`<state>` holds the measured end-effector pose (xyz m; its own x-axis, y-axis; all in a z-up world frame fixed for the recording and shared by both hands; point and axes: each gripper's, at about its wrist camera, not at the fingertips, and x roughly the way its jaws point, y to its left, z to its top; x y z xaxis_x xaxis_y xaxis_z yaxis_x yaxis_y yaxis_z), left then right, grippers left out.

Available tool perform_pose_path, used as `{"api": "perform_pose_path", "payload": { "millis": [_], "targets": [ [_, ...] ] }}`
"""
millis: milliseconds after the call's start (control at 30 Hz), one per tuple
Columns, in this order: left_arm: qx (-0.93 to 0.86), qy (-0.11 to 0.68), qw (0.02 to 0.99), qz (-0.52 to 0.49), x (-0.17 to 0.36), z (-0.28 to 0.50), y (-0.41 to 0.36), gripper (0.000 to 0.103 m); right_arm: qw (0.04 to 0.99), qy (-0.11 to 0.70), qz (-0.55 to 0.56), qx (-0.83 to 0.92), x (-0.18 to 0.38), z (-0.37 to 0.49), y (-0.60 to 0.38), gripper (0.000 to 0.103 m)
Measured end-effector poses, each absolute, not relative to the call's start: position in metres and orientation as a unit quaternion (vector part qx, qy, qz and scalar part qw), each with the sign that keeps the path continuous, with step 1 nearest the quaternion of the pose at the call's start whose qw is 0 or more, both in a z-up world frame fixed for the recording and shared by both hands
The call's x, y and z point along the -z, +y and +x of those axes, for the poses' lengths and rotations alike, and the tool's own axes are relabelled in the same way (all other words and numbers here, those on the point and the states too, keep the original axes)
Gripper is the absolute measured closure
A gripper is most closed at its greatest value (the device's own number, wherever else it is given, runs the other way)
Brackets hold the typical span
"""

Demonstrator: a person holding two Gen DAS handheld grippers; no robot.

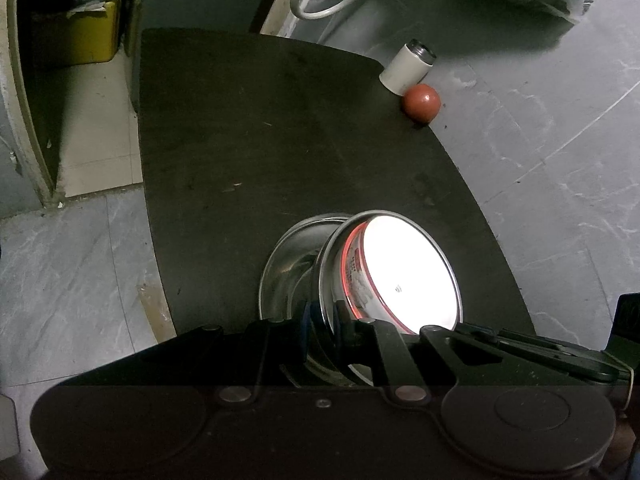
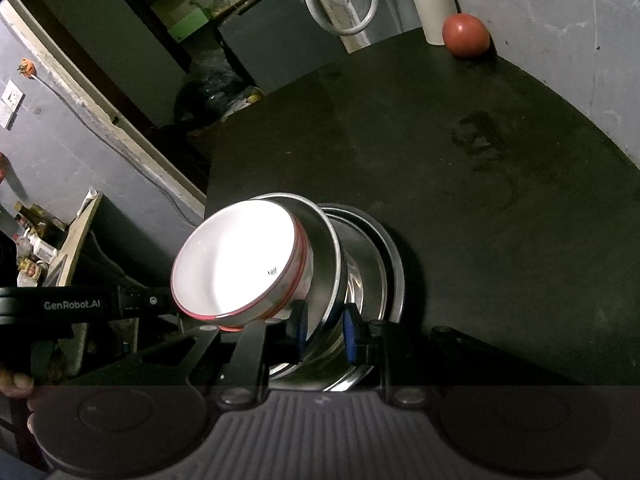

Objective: Organize plates and bowls

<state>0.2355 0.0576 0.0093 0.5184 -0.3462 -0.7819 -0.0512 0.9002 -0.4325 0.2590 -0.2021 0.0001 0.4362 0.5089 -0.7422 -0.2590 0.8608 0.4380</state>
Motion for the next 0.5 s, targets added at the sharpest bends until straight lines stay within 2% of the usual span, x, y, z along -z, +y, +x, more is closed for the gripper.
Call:
{"api": "perform_pose_path", "payload": {
  "millis": [500],
  "targets": [
    [0.079, 0.492, 0.842, -0.207, -0.0015, 0.242, 0.061, 0.092, 0.834, 0.486, 0.127, -0.228, 0.0014, 0.2606, -0.1963, 0.082]
  ]
}}
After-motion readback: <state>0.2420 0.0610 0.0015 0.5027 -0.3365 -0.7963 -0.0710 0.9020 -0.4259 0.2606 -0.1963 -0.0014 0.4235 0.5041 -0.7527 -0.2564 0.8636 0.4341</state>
